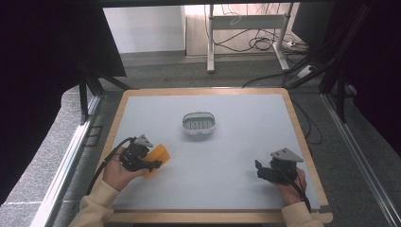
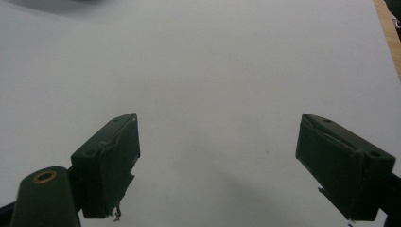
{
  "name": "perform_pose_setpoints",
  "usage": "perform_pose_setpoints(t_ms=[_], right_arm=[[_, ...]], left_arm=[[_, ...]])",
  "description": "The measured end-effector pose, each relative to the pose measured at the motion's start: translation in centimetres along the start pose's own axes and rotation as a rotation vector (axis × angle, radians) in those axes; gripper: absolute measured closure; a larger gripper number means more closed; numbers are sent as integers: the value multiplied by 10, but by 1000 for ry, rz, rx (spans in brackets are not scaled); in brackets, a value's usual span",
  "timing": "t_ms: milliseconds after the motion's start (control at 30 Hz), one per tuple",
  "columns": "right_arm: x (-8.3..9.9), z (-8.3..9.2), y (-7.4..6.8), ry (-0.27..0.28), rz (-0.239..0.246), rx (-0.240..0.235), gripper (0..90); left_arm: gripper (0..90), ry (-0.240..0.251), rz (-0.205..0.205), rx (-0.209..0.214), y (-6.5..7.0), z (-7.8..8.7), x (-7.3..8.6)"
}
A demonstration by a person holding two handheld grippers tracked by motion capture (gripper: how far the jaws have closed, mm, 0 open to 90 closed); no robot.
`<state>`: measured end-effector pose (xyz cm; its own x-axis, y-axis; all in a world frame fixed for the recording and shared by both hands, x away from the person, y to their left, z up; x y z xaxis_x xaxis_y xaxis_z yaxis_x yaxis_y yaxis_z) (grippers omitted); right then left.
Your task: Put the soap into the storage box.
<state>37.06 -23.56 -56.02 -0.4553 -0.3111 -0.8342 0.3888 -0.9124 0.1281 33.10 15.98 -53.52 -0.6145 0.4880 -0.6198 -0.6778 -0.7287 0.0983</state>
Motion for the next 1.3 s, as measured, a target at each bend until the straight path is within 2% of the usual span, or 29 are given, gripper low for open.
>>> perform_pose_setpoints(t_ms=[67, 533, 767, 1300], right_arm=[[0, 0, 0, 4, -1, -1, 151], [0, 0, -1, 3, 14, 4, 153], [0, -1, -1, 1, 14, 3, 153], [2, -2, -2, -8, 21, 1, 153]], left_arm=[[617, 9, 1, -10, -2, 2, -4], [617, 39, -17, 10, -5, 7, -19], [617, 31, -27, 0, -9, 8, -24], [617, 50, -33, -4, -13, 10, -40]])
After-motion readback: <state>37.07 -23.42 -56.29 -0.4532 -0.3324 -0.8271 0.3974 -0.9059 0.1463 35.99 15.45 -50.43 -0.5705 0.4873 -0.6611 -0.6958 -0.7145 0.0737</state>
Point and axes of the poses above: each handheld gripper's, and its own axes: z roughly backward along the jaws, x roughly out of its underside, y roughly to its right, the point moved 9 cm from there along -z, roughly forward along the jaws, and after that the axes turned 4 degrees about y, right-handed, at the moved point
